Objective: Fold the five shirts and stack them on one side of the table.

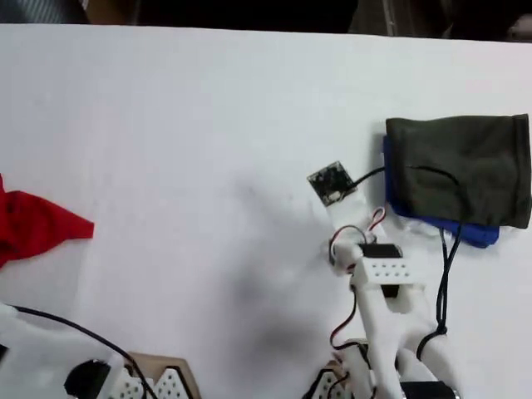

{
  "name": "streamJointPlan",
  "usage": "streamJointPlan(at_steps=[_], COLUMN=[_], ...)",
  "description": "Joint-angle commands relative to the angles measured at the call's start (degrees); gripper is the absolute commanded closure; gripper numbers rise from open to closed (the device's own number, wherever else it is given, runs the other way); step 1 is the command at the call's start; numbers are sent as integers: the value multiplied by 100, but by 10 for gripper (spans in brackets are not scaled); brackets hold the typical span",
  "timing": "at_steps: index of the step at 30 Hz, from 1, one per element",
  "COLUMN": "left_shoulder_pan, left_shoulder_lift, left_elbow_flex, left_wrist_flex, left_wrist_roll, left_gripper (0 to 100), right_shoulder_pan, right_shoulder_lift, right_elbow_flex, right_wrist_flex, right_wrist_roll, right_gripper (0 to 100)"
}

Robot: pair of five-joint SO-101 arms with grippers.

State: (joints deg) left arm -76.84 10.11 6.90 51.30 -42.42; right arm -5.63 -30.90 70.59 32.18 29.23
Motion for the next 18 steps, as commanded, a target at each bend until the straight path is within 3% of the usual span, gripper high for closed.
streamJointPlan(at_steps=[1, 8, 16, 18], left_shoulder_pan=[-105, -273, -220, -202], left_shoulder_lift=[747, 2593, 4607, 4888], left_elbow_flex=[-1780, -4620, -6721, -7231], left_wrist_flex=[659, 1732, 2848, 3200], left_wrist_roll=[53, 53, -62, -70], left_gripper=[722, 722, 723, 770], right_shoulder_pan=[-22, -22, -22, -22], right_shoulder_lift=[-233, -233, -224, -224], right_elbow_flex=[18, 35, 44, 44], right_wrist_flex=[-180, -207, -207, -207], right_wrist_roll=[-9, -9, -9, -9], right_gripper=[846, 846, 846, 846])
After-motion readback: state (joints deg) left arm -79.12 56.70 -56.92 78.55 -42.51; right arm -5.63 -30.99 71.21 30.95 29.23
